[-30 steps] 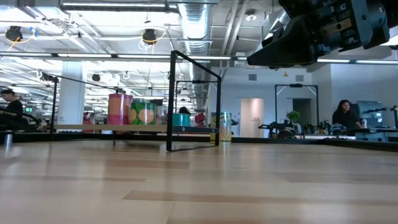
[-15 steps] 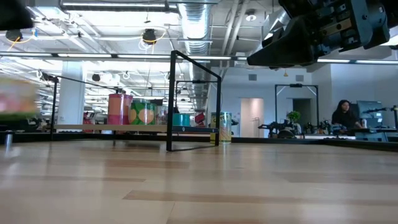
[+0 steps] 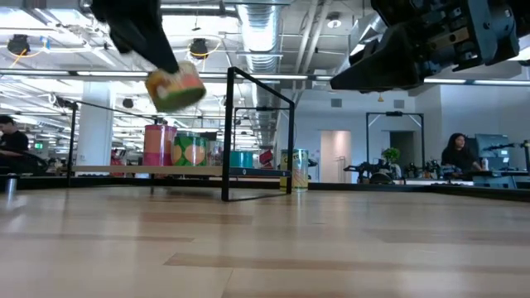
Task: Pick and place cans onto a shelf
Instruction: Put the canned mushroom on the shelf
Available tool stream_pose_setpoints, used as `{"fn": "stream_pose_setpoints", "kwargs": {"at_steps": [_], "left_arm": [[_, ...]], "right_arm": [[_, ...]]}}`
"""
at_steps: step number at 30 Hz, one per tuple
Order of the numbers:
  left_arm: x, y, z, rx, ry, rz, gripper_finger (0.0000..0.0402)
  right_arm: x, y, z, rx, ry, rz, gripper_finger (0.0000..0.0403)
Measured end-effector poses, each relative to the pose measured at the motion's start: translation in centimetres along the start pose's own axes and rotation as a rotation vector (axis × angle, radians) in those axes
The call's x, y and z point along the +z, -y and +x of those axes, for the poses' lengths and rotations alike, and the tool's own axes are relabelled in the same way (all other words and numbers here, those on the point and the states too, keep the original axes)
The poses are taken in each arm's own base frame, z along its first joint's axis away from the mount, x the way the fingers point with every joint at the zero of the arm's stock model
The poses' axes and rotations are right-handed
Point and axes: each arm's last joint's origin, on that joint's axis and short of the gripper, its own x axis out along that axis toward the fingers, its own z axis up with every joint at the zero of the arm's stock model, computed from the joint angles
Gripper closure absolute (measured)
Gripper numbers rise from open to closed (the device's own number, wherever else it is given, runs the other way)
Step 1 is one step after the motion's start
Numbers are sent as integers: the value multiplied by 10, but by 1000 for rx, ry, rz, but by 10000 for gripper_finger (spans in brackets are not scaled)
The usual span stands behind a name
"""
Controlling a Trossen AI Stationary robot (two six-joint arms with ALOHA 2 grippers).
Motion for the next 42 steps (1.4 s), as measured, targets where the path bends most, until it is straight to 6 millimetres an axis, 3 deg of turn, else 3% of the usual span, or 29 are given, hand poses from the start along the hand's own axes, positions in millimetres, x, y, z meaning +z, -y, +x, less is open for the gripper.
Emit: {"fn": "stream_pose_setpoints", "kwargs": {"at_steps": [7, 11, 25, 42], "left_arm": [[-8, -68, 23, 15, 23, -102, 401], [2, -87, 35, 13, 20, -95, 401], [8, -108, 81, 39, -35, -96, 392], [15, -118, 83, 95, 18, -50, 383]], "right_arm": [[-1, 0, 0, 0, -6, 0, 391], [0, 0, 0, -2, -4, 0, 391], [0, 0, 0, -3, -6, 0, 391], [-1, 0, 0, -3, -8, 0, 391]]}}
